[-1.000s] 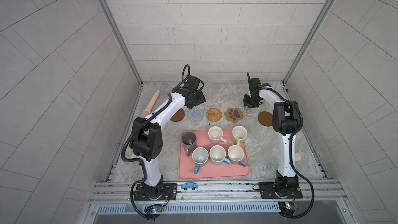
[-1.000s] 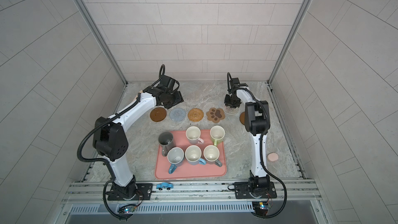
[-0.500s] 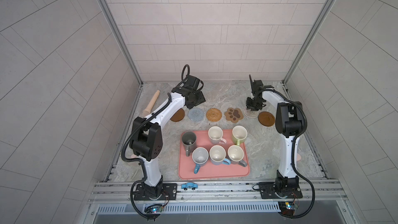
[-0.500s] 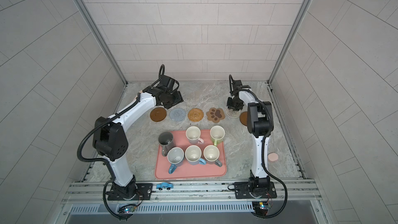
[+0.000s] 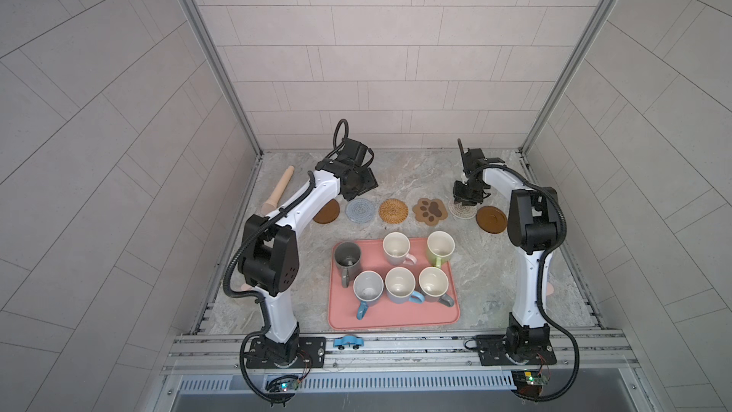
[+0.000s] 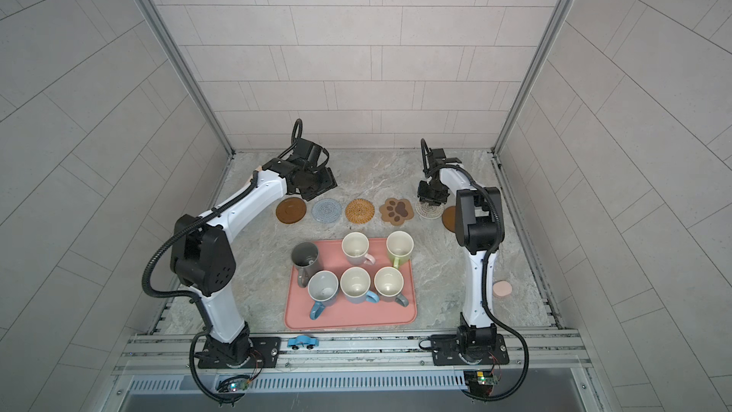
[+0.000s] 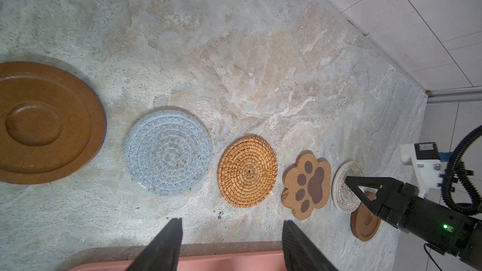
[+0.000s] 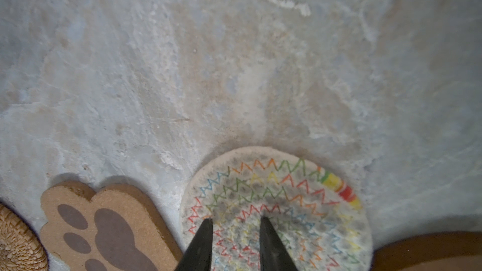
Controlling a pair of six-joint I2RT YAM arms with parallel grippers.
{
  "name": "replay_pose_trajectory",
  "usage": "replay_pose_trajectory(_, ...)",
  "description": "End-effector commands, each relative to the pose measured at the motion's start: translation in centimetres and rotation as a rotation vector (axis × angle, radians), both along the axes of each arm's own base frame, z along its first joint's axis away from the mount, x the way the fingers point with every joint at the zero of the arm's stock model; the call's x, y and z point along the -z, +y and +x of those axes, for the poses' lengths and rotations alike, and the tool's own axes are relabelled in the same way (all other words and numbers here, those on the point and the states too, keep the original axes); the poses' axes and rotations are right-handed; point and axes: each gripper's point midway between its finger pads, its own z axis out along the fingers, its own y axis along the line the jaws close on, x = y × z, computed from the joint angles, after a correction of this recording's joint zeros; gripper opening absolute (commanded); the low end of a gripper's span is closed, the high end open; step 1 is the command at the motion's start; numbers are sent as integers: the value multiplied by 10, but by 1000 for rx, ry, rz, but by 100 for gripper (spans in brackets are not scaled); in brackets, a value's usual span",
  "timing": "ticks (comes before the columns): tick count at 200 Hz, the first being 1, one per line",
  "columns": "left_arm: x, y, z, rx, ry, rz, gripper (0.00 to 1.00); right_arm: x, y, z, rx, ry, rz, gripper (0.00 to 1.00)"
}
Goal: Place cups on coasters
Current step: Move the coaster to the middle-right of the table.
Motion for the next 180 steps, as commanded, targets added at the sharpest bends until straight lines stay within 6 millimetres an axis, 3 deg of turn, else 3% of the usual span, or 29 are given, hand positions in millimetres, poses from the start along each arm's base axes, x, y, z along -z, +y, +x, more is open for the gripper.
replay_pose_trajectory(1,-6,4,0,-17,-13,-1,68,13,-2,-28,-2,114,-5,33)
replay_pose_trajectory(42,-6,5,0,-15,-13,3,68,1,0,-19,5,86,7,34)
replay_pose_trajectory(119,-10,5,2,-10,-20,5,68,-69,-20,20,54,-77,17,44)
replay_pose_trajectory(143,-14,7,2,-19,-32,6,68,-79,-40,12,95,-89,-6,44)
replay_pose_trajectory(180,-17,12,-3,-31,-50,13,68,-65,-68,-18,116,-26,-42,44)
